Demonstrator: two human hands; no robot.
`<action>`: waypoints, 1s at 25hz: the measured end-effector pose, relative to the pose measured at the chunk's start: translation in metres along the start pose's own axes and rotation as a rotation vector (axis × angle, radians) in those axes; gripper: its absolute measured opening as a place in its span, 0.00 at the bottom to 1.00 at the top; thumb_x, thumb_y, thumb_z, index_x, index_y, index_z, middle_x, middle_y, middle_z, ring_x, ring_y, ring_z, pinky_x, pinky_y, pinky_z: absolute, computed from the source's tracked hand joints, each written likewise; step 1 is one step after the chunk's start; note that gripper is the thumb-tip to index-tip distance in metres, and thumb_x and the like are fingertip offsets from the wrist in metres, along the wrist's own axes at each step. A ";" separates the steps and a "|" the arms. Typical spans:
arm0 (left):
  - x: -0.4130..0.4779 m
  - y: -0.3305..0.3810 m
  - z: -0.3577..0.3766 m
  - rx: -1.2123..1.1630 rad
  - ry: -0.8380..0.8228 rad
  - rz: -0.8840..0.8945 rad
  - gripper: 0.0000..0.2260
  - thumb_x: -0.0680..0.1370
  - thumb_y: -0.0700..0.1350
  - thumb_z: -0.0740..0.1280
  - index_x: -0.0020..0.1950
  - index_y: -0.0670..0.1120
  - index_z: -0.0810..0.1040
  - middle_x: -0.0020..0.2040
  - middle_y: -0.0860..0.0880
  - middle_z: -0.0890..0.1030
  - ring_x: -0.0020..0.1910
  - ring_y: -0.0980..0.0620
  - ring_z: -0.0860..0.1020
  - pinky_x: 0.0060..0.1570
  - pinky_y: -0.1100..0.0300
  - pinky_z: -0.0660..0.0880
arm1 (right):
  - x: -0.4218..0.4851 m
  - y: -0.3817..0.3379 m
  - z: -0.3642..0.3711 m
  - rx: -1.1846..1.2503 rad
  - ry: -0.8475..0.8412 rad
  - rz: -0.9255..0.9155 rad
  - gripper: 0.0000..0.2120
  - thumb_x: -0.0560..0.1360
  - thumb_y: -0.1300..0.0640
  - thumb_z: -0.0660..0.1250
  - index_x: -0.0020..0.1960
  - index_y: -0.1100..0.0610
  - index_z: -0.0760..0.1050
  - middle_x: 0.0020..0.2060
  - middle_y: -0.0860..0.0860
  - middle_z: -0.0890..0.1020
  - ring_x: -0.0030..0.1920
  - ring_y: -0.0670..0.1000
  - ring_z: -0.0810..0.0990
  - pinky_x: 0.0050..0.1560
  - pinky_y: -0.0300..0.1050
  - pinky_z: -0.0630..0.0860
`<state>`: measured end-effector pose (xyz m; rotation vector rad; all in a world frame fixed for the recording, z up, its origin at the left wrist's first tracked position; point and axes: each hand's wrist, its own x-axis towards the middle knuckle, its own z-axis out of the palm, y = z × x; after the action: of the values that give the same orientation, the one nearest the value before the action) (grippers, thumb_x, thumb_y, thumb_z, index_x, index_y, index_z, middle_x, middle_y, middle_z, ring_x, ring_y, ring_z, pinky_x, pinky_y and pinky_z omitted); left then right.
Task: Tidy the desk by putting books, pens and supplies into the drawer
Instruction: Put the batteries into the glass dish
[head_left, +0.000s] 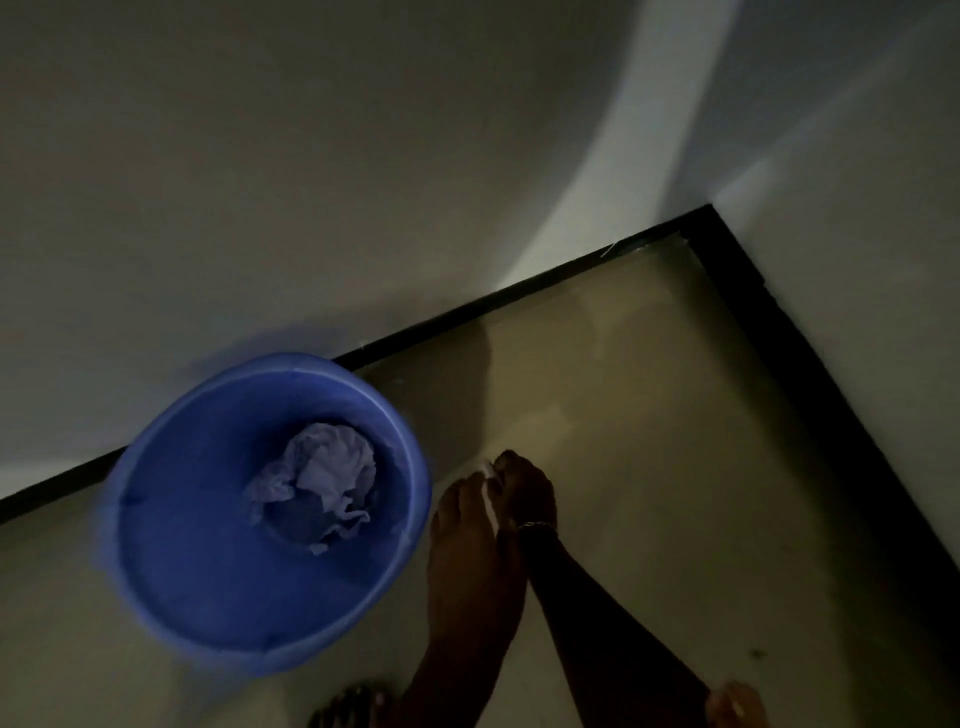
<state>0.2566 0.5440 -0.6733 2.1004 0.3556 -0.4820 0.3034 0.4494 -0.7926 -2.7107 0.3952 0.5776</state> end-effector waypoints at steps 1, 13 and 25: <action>-0.009 0.008 -0.010 -0.001 0.022 0.023 0.24 0.80 0.44 0.58 0.75 0.46 0.55 0.75 0.49 0.60 0.74 0.53 0.58 0.67 0.69 0.54 | -0.013 -0.006 -0.017 0.040 0.036 0.002 0.13 0.79 0.53 0.58 0.55 0.61 0.75 0.51 0.56 0.79 0.52 0.55 0.77 0.50 0.45 0.71; -0.151 0.210 -0.219 -0.229 0.289 0.271 0.11 0.78 0.36 0.60 0.56 0.39 0.79 0.40 0.52 0.81 0.40 0.52 0.80 0.41 0.74 0.67 | -0.227 -0.163 -0.325 0.381 0.610 -0.305 0.09 0.72 0.52 0.64 0.41 0.56 0.80 0.33 0.52 0.82 0.32 0.53 0.81 0.35 0.39 0.67; -0.222 0.464 -0.324 -0.409 0.380 0.826 0.11 0.74 0.43 0.57 0.49 0.44 0.78 0.45 0.47 0.81 0.43 0.49 0.80 0.42 0.62 0.74 | -0.377 -0.180 -0.609 0.304 0.865 -0.251 0.14 0.74 0.46 0.59 0.50 0.52 0.79 0.44 0.50 0.82 0.42 0.53 0.80 0.40 0.46 0.74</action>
<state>0.3241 0.5548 -0.0687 1.7275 -0.2043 0.4460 0.2395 0.4536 -0.0562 -2.5083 0.2953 -0.6977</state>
